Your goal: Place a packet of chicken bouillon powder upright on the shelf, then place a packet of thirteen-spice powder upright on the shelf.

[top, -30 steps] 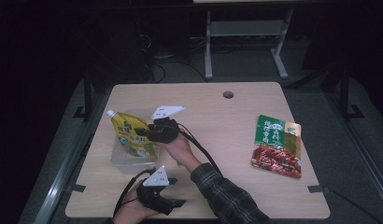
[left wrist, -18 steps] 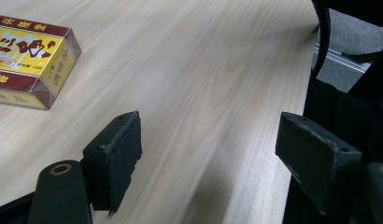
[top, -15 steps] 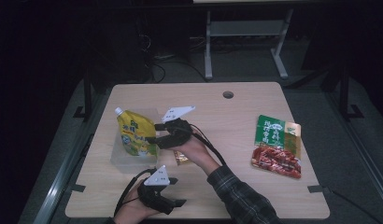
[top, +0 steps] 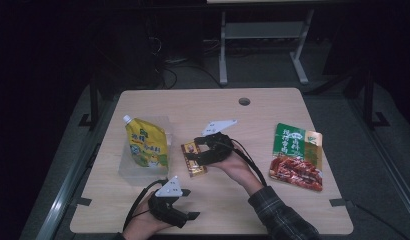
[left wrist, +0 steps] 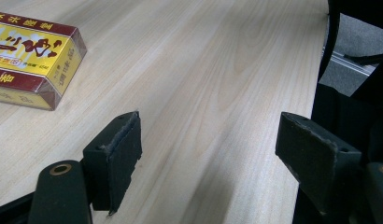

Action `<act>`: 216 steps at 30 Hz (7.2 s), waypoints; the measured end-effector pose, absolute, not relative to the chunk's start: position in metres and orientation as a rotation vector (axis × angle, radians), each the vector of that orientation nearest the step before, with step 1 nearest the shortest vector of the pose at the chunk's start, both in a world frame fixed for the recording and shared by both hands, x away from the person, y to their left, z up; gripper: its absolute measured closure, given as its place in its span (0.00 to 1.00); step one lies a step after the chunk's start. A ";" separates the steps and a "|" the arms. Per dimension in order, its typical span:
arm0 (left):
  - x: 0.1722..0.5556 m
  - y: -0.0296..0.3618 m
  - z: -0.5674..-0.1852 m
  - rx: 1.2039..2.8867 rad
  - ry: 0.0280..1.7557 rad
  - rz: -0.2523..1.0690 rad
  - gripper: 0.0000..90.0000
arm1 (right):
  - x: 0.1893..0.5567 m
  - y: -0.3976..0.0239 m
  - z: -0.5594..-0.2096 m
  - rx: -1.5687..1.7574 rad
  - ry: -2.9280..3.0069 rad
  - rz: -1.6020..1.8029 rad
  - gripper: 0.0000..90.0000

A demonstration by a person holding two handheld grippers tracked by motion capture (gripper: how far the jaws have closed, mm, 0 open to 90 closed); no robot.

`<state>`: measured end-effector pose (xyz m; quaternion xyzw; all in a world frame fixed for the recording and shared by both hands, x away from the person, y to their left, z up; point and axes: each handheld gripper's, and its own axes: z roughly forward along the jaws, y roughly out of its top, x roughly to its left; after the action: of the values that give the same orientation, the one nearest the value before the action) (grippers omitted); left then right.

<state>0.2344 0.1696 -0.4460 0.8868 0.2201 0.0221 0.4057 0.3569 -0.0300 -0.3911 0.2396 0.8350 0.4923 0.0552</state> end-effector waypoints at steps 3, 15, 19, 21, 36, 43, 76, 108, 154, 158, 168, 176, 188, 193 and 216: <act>0.233 0.170 -0.447 2.229 0.568 0.049 0.25 | 0.356 -0.040 -0.398 0.767 2.528 1.459 0.41; 0.230 0.167 -0.447 2.246 0.554 0.040 0.25 | 0.353 -0.049 -0.428 0.800 2.644 1.305 1.00; 0.229 0.165 -0.449 2.257 0.549 0.032 0.25 | 0.352 -0.043 -0.431 0.769 2.661 1.284 1.00; 0.227 0.164 -0.450 2.259 0.549 0.022 0.25 | 0.353 -0.039 -0.430 0.767 2.665 1.282 1.00; 0.226 0.161 -0.451 2.269 0.536 0.012 0.25 | 0.416 0.016 -0.429 0.828 2.634 1.200 1.00; 0.226 0.162 -0.450 2.261 0.536 0.017 0.25 | 0.446 0.039 -0.439 0.891 2.645 1.114 1.00; 0.230 0.166 -0.449 2.253 0.565 0.033 0.25 | 0.395 0.017 -0.433 0.616 2.771 1.061 1.00; 0.247 0.155 -0.447 2.249 0.599 0.102 0.20 | 0.357 -0.100 -0.445 0.805 2.759 0.979 1.00; 0.274 0.113 -0.443 2.303 0.567 0.115 0.36 | 0.305 -0.169 -0.439 0.908 2.650 1.130 0.98; 0.273 0.116 -0.437 2.286 0.558 0.129 0.36 | 0.304 -0.160 -0.445 0.881 2.680 1.074 0.99; 0.273 0.123 -0.419 2.189 0.572 0.120 0.36 | 0.304 -0.153 -0.448 0.855 2.701 1.062 1.00; 0.277 0.123 -0.408 2.135 0.582 0.126 0.36 | 0.303 -0.146 -0.450 0.832 2.696 1.046 1.00; 0.285 0.115 -0.393 2.079 0.588 0.138 0.36 | 0.305 -0.137 -0.453 0.820 2.710 1.064 1.00; 0.288 0.108 -0.386 2.060 0.584 0.148 0.36 | 0.304 -0.129 -0.455 0.798 2.729 1.064 1.00; 0.292 0.072 -0.386 2.033 0.526 0.119 0.35 | 0.304 -0.153 -0.450 0.901 2.656 1.076 0.98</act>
<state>0.2919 0.0718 -0.3861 0.8393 0.2171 0.0491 0.4961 0.3044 -0.1529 -0.4498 0.2993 0.8820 0.3575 0.0688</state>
